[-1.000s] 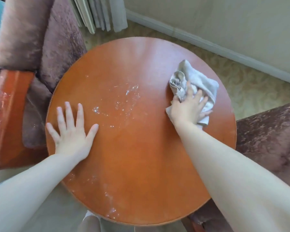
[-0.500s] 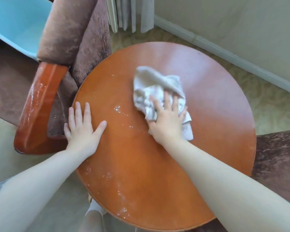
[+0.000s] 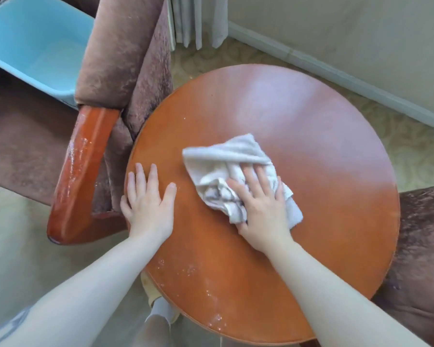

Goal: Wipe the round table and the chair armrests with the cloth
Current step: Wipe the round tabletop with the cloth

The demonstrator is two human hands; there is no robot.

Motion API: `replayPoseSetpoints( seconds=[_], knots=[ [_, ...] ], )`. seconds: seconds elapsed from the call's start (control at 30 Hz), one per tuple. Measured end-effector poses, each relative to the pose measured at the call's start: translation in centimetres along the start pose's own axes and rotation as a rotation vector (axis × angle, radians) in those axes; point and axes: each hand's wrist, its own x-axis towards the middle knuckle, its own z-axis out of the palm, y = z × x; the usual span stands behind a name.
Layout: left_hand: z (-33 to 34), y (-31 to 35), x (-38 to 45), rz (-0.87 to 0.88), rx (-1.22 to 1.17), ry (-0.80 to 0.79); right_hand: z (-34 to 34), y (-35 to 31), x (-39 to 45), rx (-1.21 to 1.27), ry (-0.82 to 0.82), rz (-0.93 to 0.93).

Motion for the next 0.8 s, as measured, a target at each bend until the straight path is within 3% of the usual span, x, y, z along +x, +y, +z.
replayPoseSetpoints(
  seconds=[0.03, 0.07, 0.1, 0.17, 0.2, 0.23, 0.27, 0.37, 0.4, 0.43, 0.47, 0.53, 0.6, 0.63, 0.7, 0.8],
  knots=[
    [-0.3, -0.3, -0.1, 0.035, 0.006, -0.020, -0.7, 2.4, -2.3, -0.035, -0.016, -0.083],
    [-0.6, -0.7, -0.2, 0.076, 0.018, -0.039, -1.3, 4.4, -4.0, -0.012, 0.006, 0.003],
    [-0.8, -1.1, -0.2, 0.118, 0.028, -0.053, -1.4, 5.3, -4.8, 0.037, 0.085, 0.235],
    [-1.2, -1.7, -0.4, 0.177, 0.033, -0.081, -0.9, 3.3, -4.2, 0.166, 0.352, 0.974],
    [-1.2, -1.9, -0.5, 0.189, 0.033, -0.088, -0.3, 0.2, -3.1, 0.240, 0.410, 1.216],
    [-1.1, -2.1, -0.6, 0.194, 0.042, -0.092, -0.1, -3.1, -2.2, 0.273, 0.411, 1.309],
    [-1.0, -2.2, -0.7, 0.196, 0.060, -0.099, 0.4, -5.9, -2.0, 0.253, 0.390, 1.244],
    [-1.1, -3.1, -1.2, 0.256, 0.119, -0.133, 1.7, -6.5, -8.0, 0.057, 0.087, 0.373],
    [-1.2, -3.4, -1.2, 0.302, 0.145, -0.146, 0.9, -4.2, -10.2, 0.053, 0.013, 0.200],
    [-1.5, -3.9, -1.0, 0.352, 0.178, -0.159, 0.7, -1.8, -12.1, 0.070, -0.037, 0.167],
    [-1.7, -4.3, -0.6, 0.399, 0.219, -0.171, 1.1, 0.3, -13.8, 0.104, -0.019, 0.307],
    [-1.7, -5.1, 0.1, 0.457, 0.304, -0.202, 3.9, 1.7, -15.6, 0.459, 0.095, 0.930],
    [-1.4, -5.7, 0.6, 0.462, 0.342, -0.211, 6.2, -3.3, -16.0, 0.668, 0.261, 1.472],
    [-1.2, -5.9, 0.7, 0.462, 0.335, -0.189, 6.9, -7.3, -15.9, 0.615, 0.386, 1.567],
    [-0.8, -6.2, 0.8, 0.476, 0.309, -0.153, 7.5, -16.1, -14.3, 0.333, 0.473, 1.364],
    [-0.8, -6.4, 1.1, 0.469, 0.194, -0.166, 6.1, -24.6, -8.6, 0.270, 0.294, 0.780]
  ],
)
